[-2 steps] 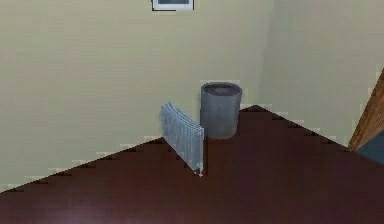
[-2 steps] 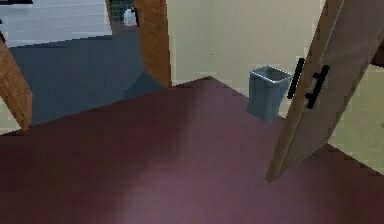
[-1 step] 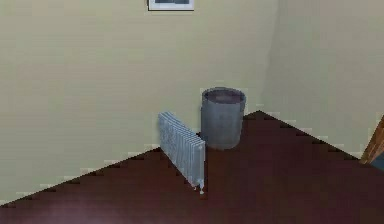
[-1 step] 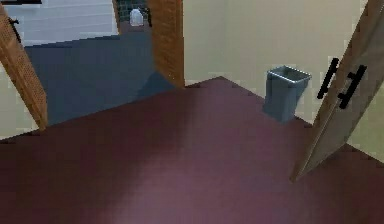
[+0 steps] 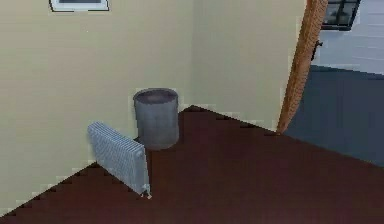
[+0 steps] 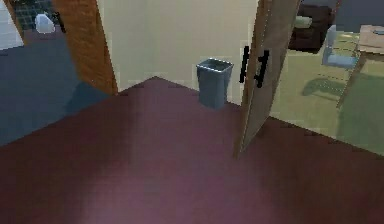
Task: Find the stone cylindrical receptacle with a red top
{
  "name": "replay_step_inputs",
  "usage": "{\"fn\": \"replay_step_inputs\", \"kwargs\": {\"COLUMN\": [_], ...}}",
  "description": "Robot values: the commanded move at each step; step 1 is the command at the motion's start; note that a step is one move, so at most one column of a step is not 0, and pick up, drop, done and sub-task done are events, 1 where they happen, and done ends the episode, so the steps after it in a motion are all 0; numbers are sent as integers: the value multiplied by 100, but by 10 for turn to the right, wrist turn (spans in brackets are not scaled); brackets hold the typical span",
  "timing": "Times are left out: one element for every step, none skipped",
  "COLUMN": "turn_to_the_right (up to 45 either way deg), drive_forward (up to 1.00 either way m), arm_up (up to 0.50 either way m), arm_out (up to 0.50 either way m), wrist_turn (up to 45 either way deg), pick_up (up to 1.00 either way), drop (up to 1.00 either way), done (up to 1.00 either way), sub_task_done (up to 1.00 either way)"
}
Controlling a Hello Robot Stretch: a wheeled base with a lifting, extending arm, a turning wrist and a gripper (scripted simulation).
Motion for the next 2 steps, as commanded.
{"fn": "replay_step_inputs", "kwargs": {"turn_to_the_right": [0, -180], "drive_forward": [95, 0], "arm_up": [0, 0], "arm_out": [0, 0], "wrist_turn": [0, 0], "pick_up": [0, 0], "drop": [0, 0], "done": [0, 0], "sub_task_done": [0, 0]}}
